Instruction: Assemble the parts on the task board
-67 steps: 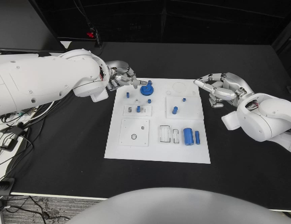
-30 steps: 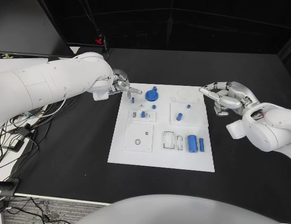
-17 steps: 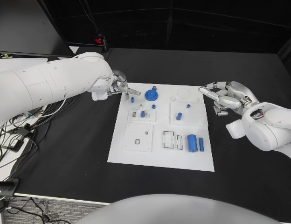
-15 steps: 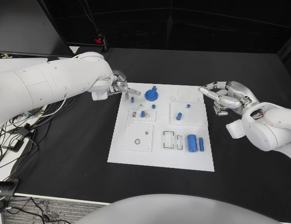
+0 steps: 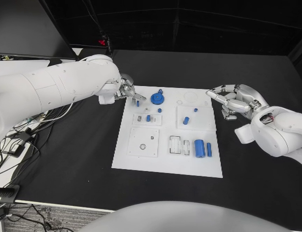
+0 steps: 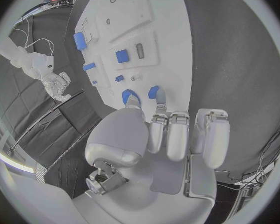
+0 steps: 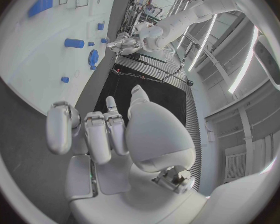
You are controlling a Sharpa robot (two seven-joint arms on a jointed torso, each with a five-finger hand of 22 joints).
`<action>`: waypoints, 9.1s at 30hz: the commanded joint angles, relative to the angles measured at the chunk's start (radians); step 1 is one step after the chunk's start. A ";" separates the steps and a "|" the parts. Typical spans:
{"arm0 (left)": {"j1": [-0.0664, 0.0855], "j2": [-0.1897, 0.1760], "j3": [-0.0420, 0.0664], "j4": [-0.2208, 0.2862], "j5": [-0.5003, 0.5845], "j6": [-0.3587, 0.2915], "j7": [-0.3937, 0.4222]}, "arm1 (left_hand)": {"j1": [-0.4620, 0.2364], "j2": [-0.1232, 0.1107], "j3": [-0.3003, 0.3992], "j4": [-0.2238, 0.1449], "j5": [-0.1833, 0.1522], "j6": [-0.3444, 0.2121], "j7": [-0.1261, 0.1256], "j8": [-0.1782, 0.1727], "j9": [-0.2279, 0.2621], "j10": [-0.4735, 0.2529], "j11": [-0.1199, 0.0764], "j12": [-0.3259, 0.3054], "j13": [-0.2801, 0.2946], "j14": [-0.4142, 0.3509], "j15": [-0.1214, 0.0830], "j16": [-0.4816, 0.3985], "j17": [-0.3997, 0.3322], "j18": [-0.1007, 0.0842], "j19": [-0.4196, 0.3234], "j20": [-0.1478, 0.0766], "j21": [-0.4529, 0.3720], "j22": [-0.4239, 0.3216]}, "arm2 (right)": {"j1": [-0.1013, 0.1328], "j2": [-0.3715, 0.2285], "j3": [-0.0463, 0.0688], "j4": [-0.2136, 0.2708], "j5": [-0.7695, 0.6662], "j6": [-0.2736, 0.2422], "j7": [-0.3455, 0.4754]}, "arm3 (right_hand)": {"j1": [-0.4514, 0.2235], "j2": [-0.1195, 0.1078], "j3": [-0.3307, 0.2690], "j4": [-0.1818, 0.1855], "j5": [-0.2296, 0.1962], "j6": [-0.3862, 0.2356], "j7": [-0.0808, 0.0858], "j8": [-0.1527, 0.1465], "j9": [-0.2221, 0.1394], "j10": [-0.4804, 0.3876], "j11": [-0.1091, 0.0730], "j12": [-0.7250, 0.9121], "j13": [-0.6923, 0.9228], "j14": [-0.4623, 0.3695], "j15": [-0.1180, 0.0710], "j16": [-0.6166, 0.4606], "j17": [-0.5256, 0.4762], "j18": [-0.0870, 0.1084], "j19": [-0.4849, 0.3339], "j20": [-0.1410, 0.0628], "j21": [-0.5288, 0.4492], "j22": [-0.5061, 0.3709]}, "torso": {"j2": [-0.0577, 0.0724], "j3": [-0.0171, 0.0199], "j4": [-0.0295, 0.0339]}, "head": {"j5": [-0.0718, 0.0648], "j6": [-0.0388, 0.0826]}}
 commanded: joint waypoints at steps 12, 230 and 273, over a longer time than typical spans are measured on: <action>-0.002 0.008 0.001 -0.012 -0.005 0.028 -0.005 | 0.055 0.022 0.023 0.000 0.039 0.027 -0.009 -0.018 -0.004 0.104 -0.015 0.003 0.263 0.107 -0.013 0.001 0.263 -0.007 0.108 -0.011 0.003 0.263 | 0.001 0.001 0.000 0.002 0.000 0.003 0.006 | 0.005 0.005 -0.006 0.001 0.011 -0.011 0.037 0.007 0.000 0.104 0.005 0.002 0.263 0.104 0.009 0.002 0.264 0.013 -0.003 0.002 -0.005 0.106 | 0.000 0.0000 -0.0002 | -0.005 -0.006; 0.016 -0.181 0.000 0.361 0.026 -0.045 -0.088 | 0.365 -0.062 0.354 0.002 0.388 0.162 -0.028 -0.154 -0.013 0.104 -0.036 0.003 0.263 0.107 -0.034 0.001 0.263 -0.007 0.108 -0.032 0.003 0.263 | 0.001 -0.005 0.000 0.001 -0.013 -0.006 -0.012 | 0.018 0.008 -0.015 0.003 0.041 -0.026 0.038 0.034 -0.003 0.104 0.006 0.002 0.263 0.104 0.010 0.002 0.264 0.016 -0.009 0.003 -0.013 0.100 | -0.002 0.0008 0.0014 | -0.006 -0.050; 0.001 -0.157 0.000 0.322 -0.010 -0.010 -0.066 | 0.364 -0.061 0.357 0.003 0.389 0.161 -0.028 -0.156 -0.013 0.104 -0.035 0.003 0.263 0.107 -0.034 0.001 0.263 -0.007 0.108 -0.033 0.003 0.263 | 0.001 -0.007 0.000 0.003 -0.013 -0.007 -0.013 | 0.018 0.009 -0.017 0.003 0.041 -0.027 0.038 0.036 -0.003 0.104 0.006 0.002 0.263 0.104 0.010 0.002 0.264 0.016 -0.010 0.003 -0.015 0.099 | -0.002 0.0010 0.0012 | -0.011 -0.050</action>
